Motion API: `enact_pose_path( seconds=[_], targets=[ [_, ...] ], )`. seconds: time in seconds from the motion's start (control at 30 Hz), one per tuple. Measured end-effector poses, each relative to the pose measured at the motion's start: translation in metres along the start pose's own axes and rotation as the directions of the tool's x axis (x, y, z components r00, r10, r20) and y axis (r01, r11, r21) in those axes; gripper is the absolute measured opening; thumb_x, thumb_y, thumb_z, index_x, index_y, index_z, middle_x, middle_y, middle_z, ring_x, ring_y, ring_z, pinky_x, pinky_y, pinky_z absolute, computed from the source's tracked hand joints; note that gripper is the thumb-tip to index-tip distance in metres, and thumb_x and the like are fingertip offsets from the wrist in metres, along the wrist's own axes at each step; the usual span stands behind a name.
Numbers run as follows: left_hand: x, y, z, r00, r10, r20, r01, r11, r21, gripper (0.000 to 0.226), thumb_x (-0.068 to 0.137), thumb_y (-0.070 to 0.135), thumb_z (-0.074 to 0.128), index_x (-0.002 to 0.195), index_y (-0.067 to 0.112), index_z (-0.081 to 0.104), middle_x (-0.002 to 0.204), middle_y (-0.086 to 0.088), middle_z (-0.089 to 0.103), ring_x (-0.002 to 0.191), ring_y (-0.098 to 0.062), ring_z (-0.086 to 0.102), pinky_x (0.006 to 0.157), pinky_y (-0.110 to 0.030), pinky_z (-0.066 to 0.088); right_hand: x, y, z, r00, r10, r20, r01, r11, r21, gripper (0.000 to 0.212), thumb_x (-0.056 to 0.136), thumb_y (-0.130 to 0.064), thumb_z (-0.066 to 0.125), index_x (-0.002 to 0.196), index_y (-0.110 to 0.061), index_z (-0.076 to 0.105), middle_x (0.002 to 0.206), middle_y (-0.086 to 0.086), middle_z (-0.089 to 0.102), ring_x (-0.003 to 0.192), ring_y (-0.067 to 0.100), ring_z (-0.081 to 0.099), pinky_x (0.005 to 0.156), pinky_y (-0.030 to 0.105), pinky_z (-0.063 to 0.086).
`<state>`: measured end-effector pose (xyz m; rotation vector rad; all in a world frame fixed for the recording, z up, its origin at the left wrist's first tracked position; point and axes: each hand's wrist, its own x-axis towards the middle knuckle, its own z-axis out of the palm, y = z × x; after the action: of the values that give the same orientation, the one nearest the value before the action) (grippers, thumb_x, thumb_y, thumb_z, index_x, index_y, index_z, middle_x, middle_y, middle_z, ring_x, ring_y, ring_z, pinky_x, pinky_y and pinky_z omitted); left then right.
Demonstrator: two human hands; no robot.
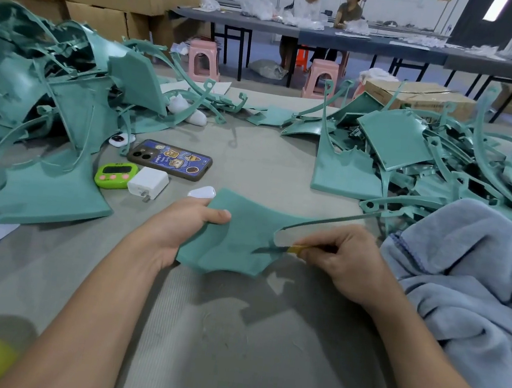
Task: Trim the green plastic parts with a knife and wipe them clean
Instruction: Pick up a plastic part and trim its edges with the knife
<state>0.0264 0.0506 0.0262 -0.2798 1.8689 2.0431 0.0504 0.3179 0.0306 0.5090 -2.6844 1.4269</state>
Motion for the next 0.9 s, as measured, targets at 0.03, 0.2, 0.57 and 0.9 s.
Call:
enact_pose_path(
  seconds=[0.03,0.2,0.57,0.9],
  targets=[
    [0.000,0.000,0.000,1.000,0.002,-0.006,-0.002,1.000,0.001,0.020,0.096,0.008,0.059,0.114,0.009,0.069,0.102,-0.016,0.077,0.081,-0.032,0.076,0.059,-0.037,0.061,0.000,0.000,-0.001,1.000,0.002,0.020,-0.002,1.000,0.004,0.035,0.085,-0.002,0.078,0.088,-0.036,0.083,0.082,-0.018,0.078,0.083,0.006,0.074,0.082,0.031,0.059],
    [-0.001,0.000,0.001,1.000,0.012,-0.003,-0.012,1.000,0.021,0.019,0.095,0.008,0.060,0.112,0.007,0.069,0.101,-0.017,0.077,0.081,-0.032,0.076,0.058,-0.036,0.060,0.000,-0.001,0.001,0.998,0.028,-0.061,-0.024,0.998,0.065,0.032,0.087,-0.003,0.076,0.088,-0.035,0.082,0.071,-0.008,0.076,0.065,0.005,0.067,0.065,0.021,0.055],
    [-0.002,0.003,-0.003,1.000,-0.013,-0.007,0.013,1.000,-0.025,0.021,0.097,0.009,0.059,0.114,0.011,0.070,0.103,-0.016,0.077,0.080,-0.032,0.076,0.057,-0.037,0.060,0.003,0.006,0.009,1.000,0.027,0.012,-0.028,0.990,0.137,0.033,0.087,-0.001,0.073,0.080,-0.033,0.082,0.066,0.004,0.071,0.058,0.011,0.058,0.060,0.029,0.048],
    [-0.003,0.001,0.000,1.000,-0.013,-0.004,0.012,1.000,-0.016,0.025,0.095,0.009,0.061,0.119,0.008,0.066,0.109,-0.017,0.076,0.081,-0.030,0.076,0.059,-0.036,0.060,0.003,0.004,0.007,0.999,0.034,0.015,-0.036,0.985,0.169,0.034,0.086,0.002,0.073,0.083,-0.030,0.083,0.068,0.004,0.073,0.060,0.010,0.061,0.060,0.023,0.051]
  ],
)
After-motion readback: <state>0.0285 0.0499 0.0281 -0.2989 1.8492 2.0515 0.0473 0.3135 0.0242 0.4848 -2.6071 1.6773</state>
